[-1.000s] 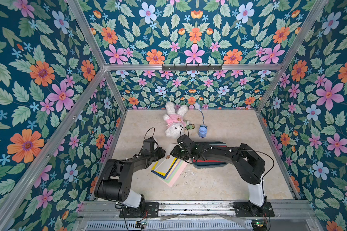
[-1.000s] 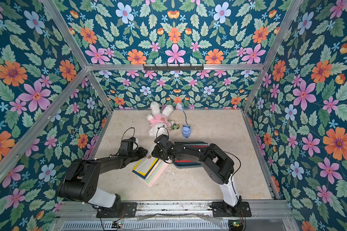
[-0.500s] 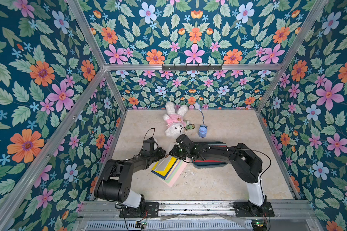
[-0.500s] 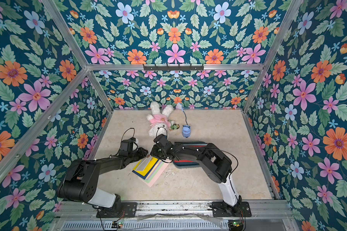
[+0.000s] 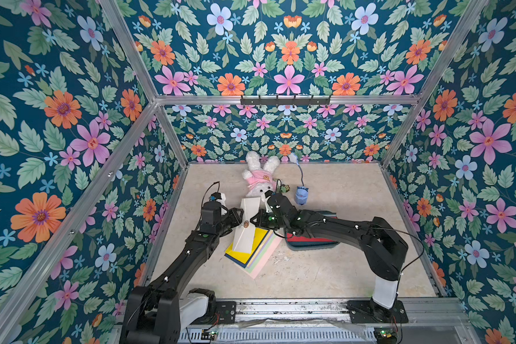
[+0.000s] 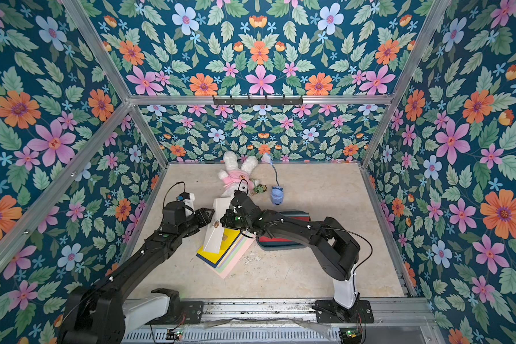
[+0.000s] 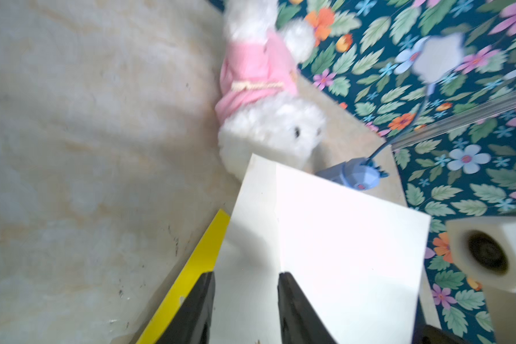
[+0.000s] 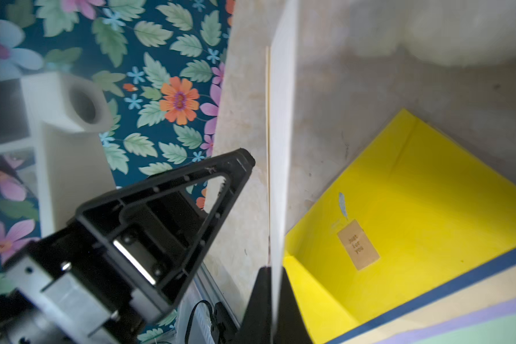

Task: Put the sealed envelopes into the storage box
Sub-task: Pick up the envelope from the center of the board.

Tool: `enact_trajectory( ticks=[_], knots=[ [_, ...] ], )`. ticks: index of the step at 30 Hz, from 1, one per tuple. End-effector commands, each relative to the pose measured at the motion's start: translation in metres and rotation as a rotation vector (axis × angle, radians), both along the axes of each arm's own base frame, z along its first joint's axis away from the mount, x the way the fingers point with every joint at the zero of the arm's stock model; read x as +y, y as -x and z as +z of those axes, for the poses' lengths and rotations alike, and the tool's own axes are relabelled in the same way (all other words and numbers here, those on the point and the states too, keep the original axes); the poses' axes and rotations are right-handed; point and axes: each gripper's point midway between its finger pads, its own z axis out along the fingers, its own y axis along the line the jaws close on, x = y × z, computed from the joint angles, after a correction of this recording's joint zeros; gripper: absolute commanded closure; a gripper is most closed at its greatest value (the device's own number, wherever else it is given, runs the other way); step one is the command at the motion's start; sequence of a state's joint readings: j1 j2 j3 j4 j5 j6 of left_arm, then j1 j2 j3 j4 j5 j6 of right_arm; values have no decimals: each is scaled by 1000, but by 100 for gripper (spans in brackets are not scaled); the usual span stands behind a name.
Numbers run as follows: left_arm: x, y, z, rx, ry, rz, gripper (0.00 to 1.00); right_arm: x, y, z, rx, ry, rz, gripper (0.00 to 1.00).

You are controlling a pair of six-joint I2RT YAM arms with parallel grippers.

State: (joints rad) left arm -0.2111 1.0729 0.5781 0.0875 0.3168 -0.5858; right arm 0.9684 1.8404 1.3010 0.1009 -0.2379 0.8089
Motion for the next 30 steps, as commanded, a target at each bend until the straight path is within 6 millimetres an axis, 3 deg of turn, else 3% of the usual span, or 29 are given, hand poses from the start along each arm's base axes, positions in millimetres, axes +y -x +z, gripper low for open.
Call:
enact_trajectory(
  ticks=[1, 6, 9, 13, 19, 25, 30],
  knots=[
    [-4, 10, 31, -78, 5, -52, 49, -6, 3, 48, -189, -75, 71, 100],
    [-44, 37, 97, -280, 147, -317, 45, -41, 16, 111, -330, -246, 132, 100],
    [-59, 51, 118, -331, 195, -446, 45, -66, 21, 139, -420, -331, 126, 100],
    [-73, 72, 135, -383, 270, -581, 45, -92, 25, 160, -512, -363, 92, 100],
    [-83, 100, 158, -454, 416, -723, 50, -97, 35, 170, -540, -383, 128, 100],
    [-85, 113, 169, -480, 432, -766, 60, -93, 38, 166, -532, -395, 159, 100],
    [-93, 119, 169, -460, 452, -811, 89, -90, 39, 167, -535, -415, 178, 100]
  ],
)
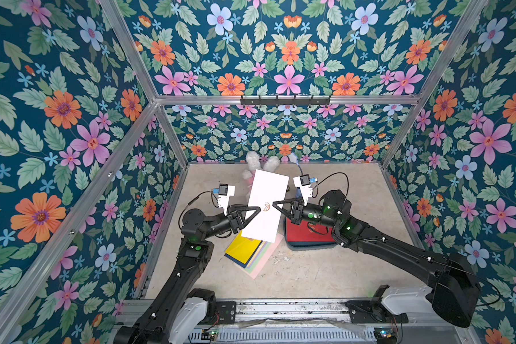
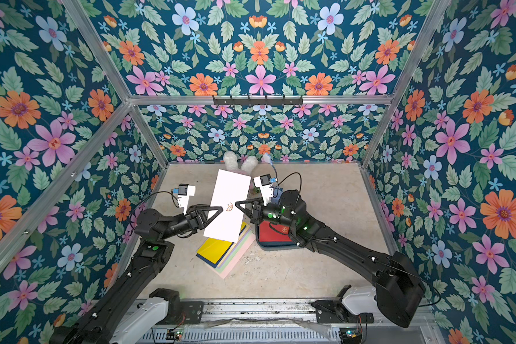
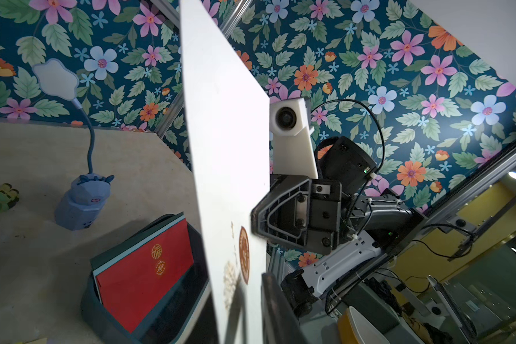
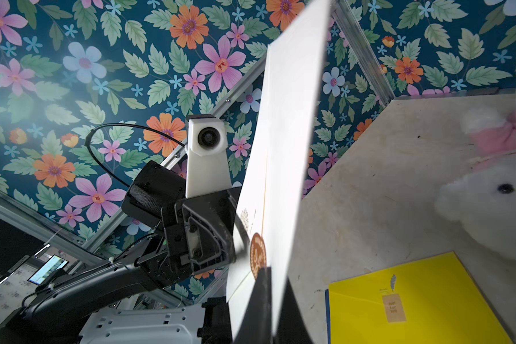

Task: Put the sealed envelopes into the storage box
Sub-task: Pick up the envelope from the center of the board, then place the envelope in the storage box.

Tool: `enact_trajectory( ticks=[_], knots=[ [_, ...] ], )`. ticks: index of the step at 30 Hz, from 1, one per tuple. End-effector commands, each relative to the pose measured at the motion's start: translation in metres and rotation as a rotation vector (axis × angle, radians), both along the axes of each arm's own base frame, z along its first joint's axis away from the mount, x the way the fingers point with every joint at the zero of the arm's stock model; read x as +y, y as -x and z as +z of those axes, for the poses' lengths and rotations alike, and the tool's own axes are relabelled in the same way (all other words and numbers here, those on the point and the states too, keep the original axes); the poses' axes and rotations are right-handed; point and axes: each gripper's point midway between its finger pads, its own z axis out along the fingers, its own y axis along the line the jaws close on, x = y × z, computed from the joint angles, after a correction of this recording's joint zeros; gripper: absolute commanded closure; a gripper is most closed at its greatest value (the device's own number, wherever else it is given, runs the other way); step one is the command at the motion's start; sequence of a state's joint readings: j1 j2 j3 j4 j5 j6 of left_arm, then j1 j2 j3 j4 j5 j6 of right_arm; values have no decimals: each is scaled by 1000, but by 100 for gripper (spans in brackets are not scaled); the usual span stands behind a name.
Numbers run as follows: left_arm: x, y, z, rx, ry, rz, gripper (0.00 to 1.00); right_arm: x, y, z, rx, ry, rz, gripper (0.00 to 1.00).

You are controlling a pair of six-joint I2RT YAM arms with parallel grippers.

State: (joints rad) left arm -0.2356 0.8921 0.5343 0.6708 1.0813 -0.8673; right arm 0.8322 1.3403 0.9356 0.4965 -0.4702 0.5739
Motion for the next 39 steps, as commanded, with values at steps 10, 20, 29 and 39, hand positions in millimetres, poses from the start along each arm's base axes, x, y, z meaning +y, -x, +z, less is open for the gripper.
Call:
enact_trajectory(
  ticks=[10, 20, 29, 39],
  knots=[
    [-4, -12, -17, -21, -222, 27, 100, -26, -22, -9, -11, 31, -64, 66],
    [-83, -31, -82, -104, -664, -159, 100, -196, -105, -88, 64, 203, -555, 65],
    [-171, -48, -143, -253, -992, -470, 100, -311, -123, -142, 229, 331, -973, 65],
    [-206, -60, -194, -293, -1068, -613, 100, -321, -128, -160, 294, 374, -1013, 65]
  ],
)
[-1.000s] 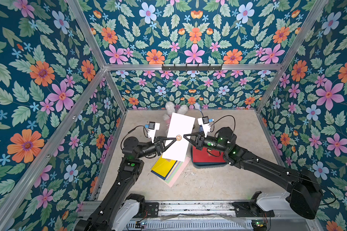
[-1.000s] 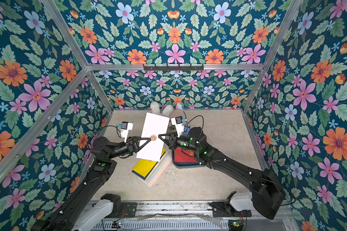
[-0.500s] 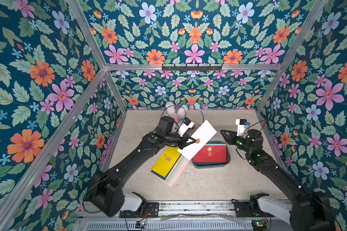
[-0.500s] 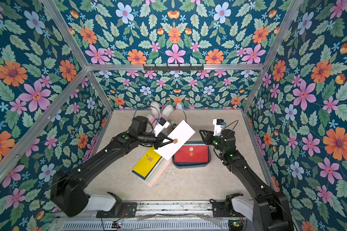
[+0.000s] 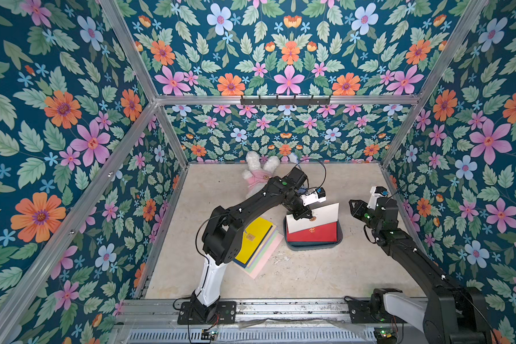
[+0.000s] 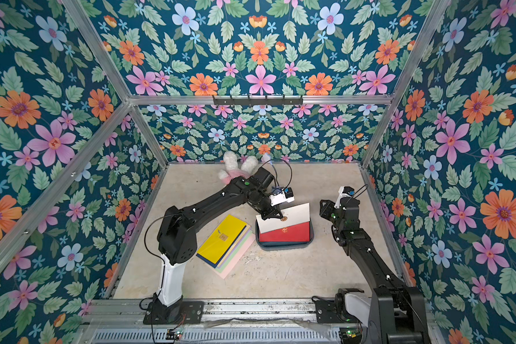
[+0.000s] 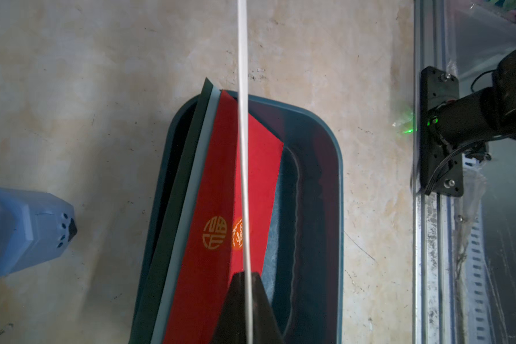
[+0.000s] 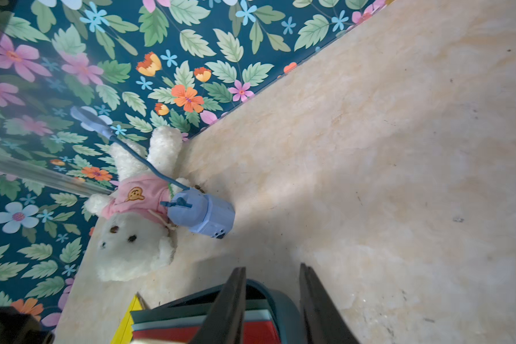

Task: Put the sealed envelopes into the storage box
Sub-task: Place the envelope in the storage box.

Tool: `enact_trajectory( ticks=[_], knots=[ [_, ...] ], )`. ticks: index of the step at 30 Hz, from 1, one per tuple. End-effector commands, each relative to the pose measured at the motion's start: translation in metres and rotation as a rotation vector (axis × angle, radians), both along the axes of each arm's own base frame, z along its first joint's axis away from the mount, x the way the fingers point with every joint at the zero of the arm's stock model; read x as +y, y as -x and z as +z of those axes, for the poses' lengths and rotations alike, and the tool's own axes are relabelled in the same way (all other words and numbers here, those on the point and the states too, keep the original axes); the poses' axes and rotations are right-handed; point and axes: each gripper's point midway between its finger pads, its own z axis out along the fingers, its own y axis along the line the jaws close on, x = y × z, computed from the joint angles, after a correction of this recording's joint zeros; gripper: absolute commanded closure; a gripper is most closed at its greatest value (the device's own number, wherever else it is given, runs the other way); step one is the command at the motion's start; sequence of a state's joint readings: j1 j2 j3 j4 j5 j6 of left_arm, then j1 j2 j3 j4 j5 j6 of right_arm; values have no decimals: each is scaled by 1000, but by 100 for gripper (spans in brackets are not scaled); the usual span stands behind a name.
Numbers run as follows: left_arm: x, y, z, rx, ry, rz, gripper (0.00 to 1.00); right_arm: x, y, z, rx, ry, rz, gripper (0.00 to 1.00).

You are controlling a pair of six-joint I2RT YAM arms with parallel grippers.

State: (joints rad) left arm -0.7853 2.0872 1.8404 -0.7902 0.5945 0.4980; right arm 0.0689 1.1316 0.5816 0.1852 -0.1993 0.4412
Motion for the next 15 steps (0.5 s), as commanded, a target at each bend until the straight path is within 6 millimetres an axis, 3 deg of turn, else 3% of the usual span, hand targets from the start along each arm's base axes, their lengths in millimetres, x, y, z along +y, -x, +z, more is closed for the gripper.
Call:
enact_trajectory(
  ticks=[1, 10, 15],
  knots=[
    [5, 7, -14, -4, -48, -56, 100, -5, -2, 0, 1, 18, -23, 65],
    [7, 9, -38, 20, -86, -54, 100, -3, -3, -2, 10, 8, -15, 65],
    [8, 3, -41, -1, -102, -26, 80, -1, -3, -5, 21, 3, -8, 65]
  ],
)
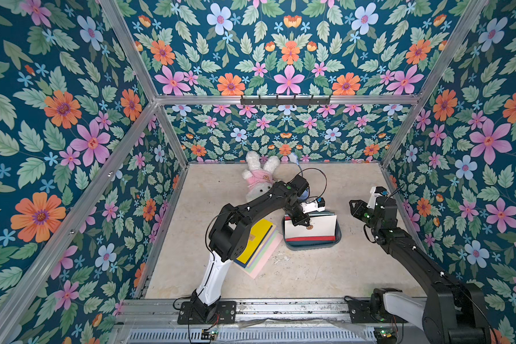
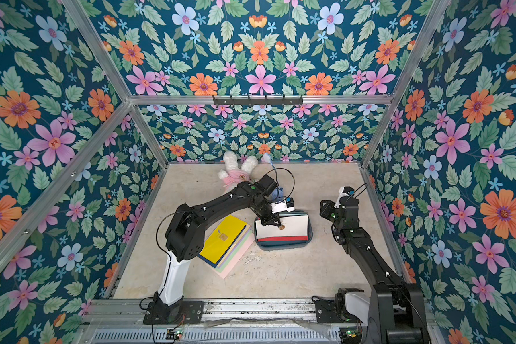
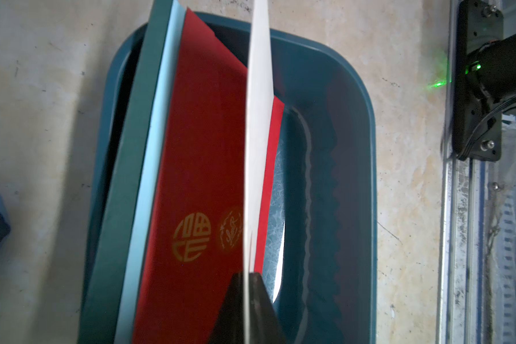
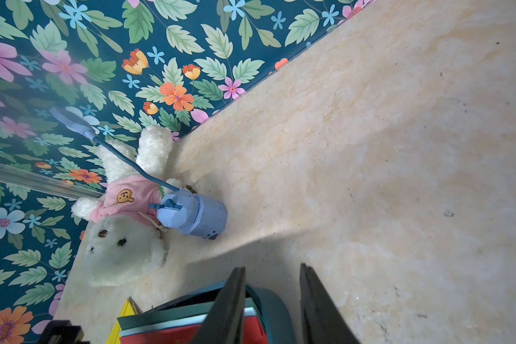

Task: Put the sealed envelopes into the storage box
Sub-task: Place the envelope in the storage box.

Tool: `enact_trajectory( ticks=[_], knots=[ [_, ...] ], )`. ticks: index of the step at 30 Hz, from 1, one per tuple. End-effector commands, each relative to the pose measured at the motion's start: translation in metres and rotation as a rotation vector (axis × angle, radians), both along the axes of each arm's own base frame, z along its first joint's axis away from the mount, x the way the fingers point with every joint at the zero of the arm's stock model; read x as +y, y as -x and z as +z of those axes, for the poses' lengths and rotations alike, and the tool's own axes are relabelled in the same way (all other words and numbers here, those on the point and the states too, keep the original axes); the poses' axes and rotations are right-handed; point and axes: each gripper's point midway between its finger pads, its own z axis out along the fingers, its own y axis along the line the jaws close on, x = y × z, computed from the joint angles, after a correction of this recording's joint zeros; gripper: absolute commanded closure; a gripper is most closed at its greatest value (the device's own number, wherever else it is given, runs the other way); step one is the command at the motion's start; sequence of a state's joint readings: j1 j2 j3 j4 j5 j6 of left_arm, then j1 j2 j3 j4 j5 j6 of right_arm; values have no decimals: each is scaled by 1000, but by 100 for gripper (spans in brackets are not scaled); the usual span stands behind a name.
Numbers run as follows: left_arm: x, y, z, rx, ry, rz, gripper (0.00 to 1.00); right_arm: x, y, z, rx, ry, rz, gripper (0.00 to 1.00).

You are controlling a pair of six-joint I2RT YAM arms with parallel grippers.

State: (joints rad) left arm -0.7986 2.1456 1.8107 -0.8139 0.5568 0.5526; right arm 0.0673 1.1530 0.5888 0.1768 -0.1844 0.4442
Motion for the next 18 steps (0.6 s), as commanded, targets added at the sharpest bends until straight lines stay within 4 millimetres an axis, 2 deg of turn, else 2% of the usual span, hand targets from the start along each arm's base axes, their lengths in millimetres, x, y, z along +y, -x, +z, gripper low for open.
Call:
enact_trajectory(
  ticks=[1, 7, 11, 15, 18],
  knots=[
    [1, -6, 4, -30, -2, 21, 77, 2, -1, 0, 2, -5, 7, 65],
    [-2, -17, 34, -103, 50, 77, 70, 3, -2, -1, 16, -6, 12, 64],
    [10, -28, 56, -175, 86, 177, 70, 4, -2, 1, 21, -14, 20, 63],
    [41, -49, 76, -176, 207, 409, 70, 12, 0, 9, 30, -57, 50, 61],
    [86, -70, 90, -163, 346, 687, 70, 26, 4, 17, 50, -129, 82, 61]
  ],
)
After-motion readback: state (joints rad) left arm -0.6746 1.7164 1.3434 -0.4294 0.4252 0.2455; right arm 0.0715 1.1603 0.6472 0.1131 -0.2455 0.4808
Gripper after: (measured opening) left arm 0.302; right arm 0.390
